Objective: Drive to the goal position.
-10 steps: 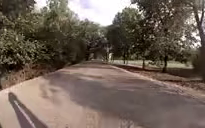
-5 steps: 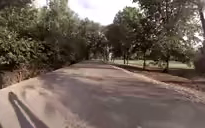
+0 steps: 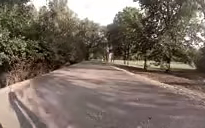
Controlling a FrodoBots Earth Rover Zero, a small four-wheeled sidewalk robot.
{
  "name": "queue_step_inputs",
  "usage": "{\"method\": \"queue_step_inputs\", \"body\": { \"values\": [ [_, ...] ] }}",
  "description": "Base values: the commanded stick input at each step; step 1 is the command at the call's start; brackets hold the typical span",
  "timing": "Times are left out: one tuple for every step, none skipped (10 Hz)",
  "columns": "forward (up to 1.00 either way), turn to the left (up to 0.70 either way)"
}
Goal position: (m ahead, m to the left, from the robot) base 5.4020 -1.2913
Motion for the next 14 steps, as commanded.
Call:
{"method": "queue_step_inputs", "body": {
  "values": [
    [0.70, 0.00],
    [0.70, 0.00],
    [0.70, 0.00],
    [0.70, 0.00],
    [0.70, 0.00],
    [0.70, 0.00],
    [0.70, 0.00],
    [0.70, 0.00],
    [0.70, 0.00],
    [0.70, 0.00],
    [0.70, 0.00],
    [0.70, 0.00],
    [0.70, 0.00],
    [0.70, 0.00]
  ]
}}
